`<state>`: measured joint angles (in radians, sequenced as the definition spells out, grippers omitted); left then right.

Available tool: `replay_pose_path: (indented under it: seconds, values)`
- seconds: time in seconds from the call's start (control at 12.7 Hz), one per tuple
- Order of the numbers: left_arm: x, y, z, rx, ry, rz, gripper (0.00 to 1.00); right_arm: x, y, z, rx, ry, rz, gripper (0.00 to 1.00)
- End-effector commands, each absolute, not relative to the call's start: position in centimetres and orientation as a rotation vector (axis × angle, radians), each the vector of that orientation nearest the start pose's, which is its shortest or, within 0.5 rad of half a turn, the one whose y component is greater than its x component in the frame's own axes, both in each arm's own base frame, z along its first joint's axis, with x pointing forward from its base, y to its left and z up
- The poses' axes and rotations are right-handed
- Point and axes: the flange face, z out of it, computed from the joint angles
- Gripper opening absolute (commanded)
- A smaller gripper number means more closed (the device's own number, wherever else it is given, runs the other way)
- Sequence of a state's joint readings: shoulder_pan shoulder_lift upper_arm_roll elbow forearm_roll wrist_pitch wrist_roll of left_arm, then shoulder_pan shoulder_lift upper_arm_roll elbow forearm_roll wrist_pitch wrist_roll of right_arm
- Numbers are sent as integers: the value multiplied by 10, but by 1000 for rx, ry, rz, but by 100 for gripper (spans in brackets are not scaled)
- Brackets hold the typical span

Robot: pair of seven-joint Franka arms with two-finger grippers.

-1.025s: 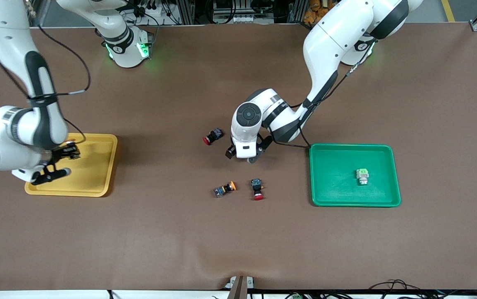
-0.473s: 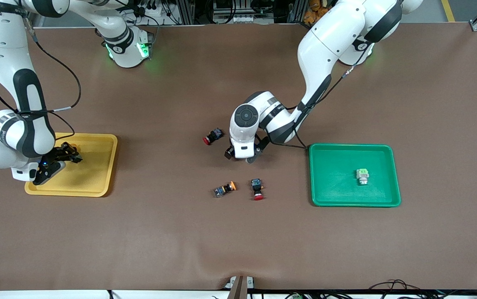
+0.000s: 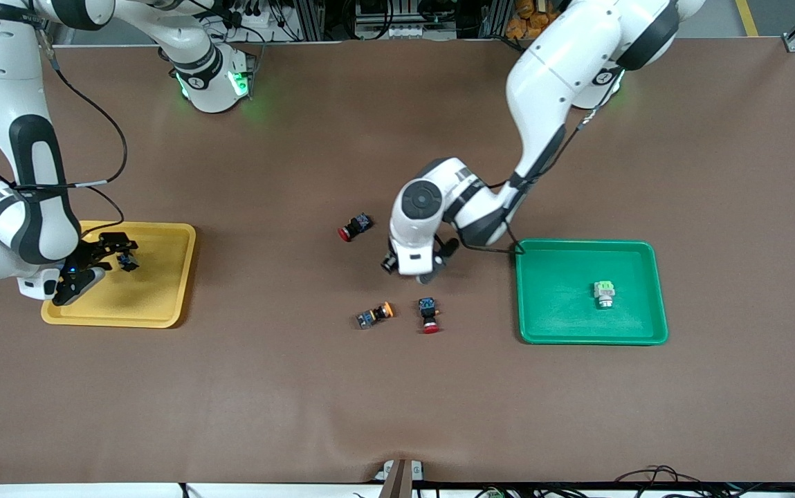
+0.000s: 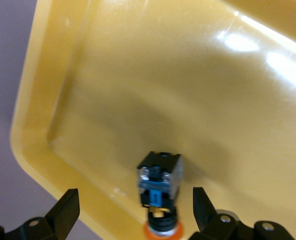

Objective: Place green and yellow buttons in trays

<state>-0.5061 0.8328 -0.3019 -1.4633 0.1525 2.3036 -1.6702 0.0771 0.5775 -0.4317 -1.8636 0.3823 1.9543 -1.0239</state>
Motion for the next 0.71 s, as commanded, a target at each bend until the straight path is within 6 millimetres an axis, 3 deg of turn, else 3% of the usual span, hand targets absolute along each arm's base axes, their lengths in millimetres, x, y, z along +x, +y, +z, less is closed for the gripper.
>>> replay_pose_path:
  seconds: [0.0,0.16,0.39,0.47,0.63]
  values:
    - [566,-434,261,-2909,-1215,100,0,573,-140,225,-2742,-356,494,100]
    - [589,-377,277,-2896,-1123,119,0,577,-130,237,-2724,-256,566,100]
    - [612,-283,276,-2890,-993,178,0,581,-98,238,-2743,-114,629,100]
    - [617,-253,273,-2892,-959,198,0,583,-82,242,-2753,-60,643,100]
    - [628,-203,261,-2893,-929,238,0,589,-31,249,-2784,170,692,100]
